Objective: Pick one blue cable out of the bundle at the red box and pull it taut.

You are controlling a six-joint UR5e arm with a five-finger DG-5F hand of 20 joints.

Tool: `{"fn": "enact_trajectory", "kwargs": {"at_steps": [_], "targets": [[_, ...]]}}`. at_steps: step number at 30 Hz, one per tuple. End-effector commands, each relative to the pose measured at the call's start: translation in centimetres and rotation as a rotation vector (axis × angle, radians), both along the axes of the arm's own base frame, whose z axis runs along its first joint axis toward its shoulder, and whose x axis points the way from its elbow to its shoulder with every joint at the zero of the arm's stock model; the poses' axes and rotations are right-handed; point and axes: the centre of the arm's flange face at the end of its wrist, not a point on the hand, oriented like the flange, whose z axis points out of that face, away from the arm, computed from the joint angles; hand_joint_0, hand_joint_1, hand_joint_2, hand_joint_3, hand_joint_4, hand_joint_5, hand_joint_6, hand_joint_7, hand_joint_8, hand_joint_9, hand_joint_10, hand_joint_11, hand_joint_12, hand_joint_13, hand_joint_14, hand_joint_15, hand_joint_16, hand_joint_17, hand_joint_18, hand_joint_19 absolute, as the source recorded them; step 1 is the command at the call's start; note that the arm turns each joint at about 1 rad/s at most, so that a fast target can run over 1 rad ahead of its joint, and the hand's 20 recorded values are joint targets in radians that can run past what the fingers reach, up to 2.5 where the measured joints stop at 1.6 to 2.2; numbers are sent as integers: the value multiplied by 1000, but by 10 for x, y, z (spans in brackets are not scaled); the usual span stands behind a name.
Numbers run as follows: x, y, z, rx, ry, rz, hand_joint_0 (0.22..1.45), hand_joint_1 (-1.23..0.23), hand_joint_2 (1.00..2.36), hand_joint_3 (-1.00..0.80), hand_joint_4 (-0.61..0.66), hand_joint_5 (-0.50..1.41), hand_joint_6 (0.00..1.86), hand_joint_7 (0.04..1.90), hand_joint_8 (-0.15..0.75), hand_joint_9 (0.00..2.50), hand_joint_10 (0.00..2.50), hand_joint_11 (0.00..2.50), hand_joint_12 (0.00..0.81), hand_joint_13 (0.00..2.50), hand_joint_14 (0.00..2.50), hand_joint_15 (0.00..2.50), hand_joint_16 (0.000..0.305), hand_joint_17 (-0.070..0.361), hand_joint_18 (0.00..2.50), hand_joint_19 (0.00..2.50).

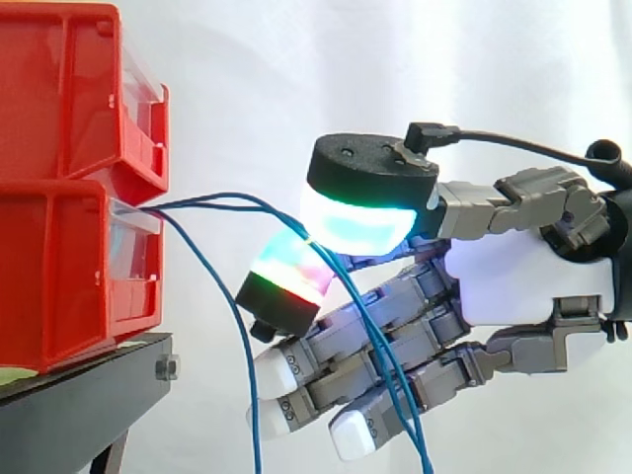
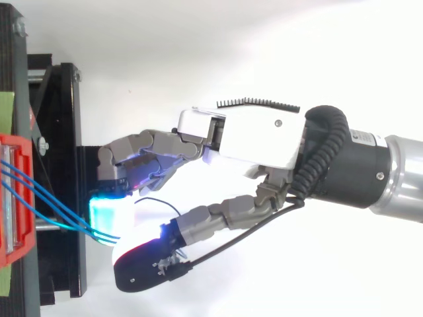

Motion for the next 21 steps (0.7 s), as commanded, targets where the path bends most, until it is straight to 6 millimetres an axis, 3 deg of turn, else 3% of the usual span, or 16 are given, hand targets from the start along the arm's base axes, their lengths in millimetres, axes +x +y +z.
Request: {"fn": "enact_trajectory", "kwargs": {"at_steps": [1, 6, 13, 18, 21], "targets": [[0, 0, 0, 0, 0, 0, 597, -725, 1011, -358, 324, -63, 504, 1107, 248, 816, 11, 383, 389, 501, 4, 142, 53, 120, 638, 448], [0, 0, 0, 0, 1, 0, 543, -699, 1001, -490, 315, -69, 504, 1134, 268, 809, 11, 406, 398, 503, 4, 144, 55, 124, 646, 447], [0, 0, 0, 0, 1, -2, 482, -608, 1000, -500, 291, -61, 504, 1212, 305, 812, 11, 419, 427, 509, 4, 146, 60, 135, 670, 440], [0, 0, 0, 0, -1, -2, 516, -722, 1000, -500, 187, -50, 522, 1519, 315, 807, 14, 470, 418, 505, 4, 158, 58, 130, 659, 443], [0, 0, 0, 0, -2, -3, 573, -792, 1002, -474, 150, -107, 676, 1400, 311, 772, 15, 514, 406, 502, 5, 155, 55, 125, 654, 434]]}}
